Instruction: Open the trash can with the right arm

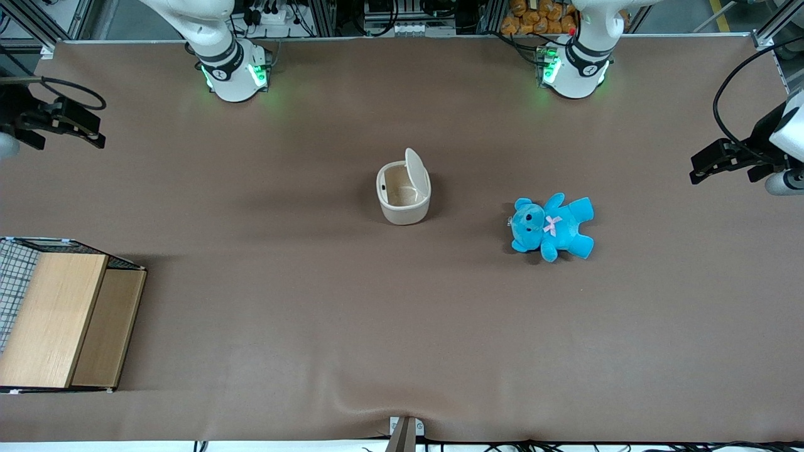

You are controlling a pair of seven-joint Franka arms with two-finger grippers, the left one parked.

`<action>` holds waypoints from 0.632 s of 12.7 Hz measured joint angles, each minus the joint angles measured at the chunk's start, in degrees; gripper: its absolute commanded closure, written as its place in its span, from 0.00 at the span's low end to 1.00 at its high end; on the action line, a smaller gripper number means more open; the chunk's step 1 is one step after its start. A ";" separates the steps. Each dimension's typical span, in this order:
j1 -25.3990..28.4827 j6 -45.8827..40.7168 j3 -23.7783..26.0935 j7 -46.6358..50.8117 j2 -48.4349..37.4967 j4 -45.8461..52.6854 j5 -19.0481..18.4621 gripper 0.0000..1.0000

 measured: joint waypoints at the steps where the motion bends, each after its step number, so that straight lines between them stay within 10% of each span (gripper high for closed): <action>1: 0.01 1.92 0.09 -0.01 -2.58 -3.58 0.03 0.00; 8: 0.43 5.07 -2.29 -2.39 -6.40 -8.43 1.02 0.00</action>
